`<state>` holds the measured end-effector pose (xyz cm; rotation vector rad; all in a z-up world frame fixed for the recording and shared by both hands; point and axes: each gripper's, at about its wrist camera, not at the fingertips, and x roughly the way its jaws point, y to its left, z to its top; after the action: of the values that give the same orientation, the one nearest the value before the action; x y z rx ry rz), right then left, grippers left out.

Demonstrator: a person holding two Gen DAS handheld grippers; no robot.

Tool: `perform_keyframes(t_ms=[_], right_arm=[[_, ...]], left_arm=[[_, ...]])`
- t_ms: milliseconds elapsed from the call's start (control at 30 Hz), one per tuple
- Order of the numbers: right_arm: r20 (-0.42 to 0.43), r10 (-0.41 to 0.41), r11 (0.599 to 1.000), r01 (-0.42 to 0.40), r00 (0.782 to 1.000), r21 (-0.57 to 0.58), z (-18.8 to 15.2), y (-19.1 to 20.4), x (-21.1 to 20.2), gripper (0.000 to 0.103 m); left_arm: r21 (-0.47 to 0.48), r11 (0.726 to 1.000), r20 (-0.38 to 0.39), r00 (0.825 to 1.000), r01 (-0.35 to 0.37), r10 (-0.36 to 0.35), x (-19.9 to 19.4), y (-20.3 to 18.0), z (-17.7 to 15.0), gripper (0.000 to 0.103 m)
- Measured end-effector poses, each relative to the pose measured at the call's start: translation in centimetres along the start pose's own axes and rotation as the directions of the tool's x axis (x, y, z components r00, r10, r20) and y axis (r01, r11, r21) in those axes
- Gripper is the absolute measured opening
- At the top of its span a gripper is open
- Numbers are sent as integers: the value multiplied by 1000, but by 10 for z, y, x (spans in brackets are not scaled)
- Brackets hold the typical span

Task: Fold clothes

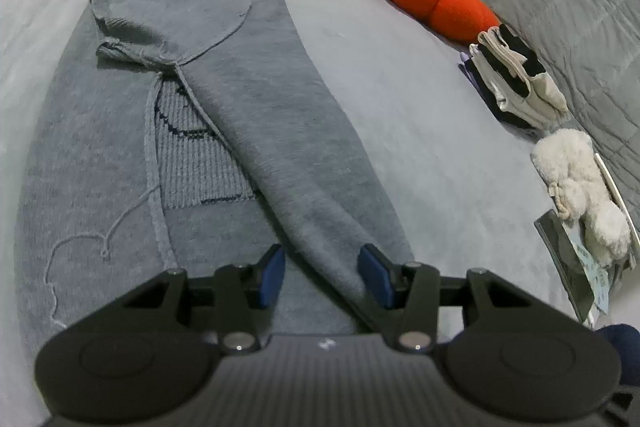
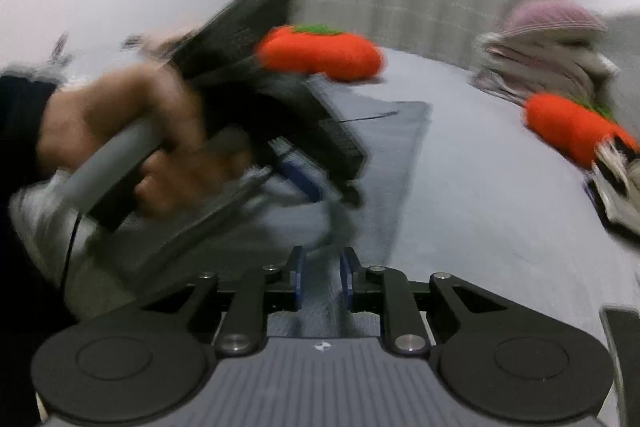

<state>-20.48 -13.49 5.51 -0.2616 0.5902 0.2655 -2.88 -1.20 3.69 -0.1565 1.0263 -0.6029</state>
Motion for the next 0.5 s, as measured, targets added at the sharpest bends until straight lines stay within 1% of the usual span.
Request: perform_keyframes(t_ms=[100,167,300,333,367,433,500], right_arm=[[-58,-47,997,43,997,-66,-7,9,8,19],[-72,-84,994,79,994,-71,-10,7,12,19],[-74,-79,995,74,994,-67,-12,4,8,19],[-78,-80,994,75,994,-75,-13,4,7,18],[-85,-83,994,77,993,-78,-14,4,8,14],[-81,-75,997,72,994,-36,-14,0,7,12],[-77,-67,998,67,995,7,-14,-4,6,8]], left_arm=[[2,1000,0,1000,1,-1,0,0,0,43],[4,1000,-1,1000,1,-1,1,0,0,43],[8,1000,-1,1000,-1,1,1,0,0,43],[9,1000,0,1000,-2,2,1,-1,0,43],[10,1000,0,1000,-3,3,2,-1,0,44],[9,1000,-1,1000,-2,2,1,-1,0,44],[6,1000,-2,1000,1,-1,1,0,0,44]])
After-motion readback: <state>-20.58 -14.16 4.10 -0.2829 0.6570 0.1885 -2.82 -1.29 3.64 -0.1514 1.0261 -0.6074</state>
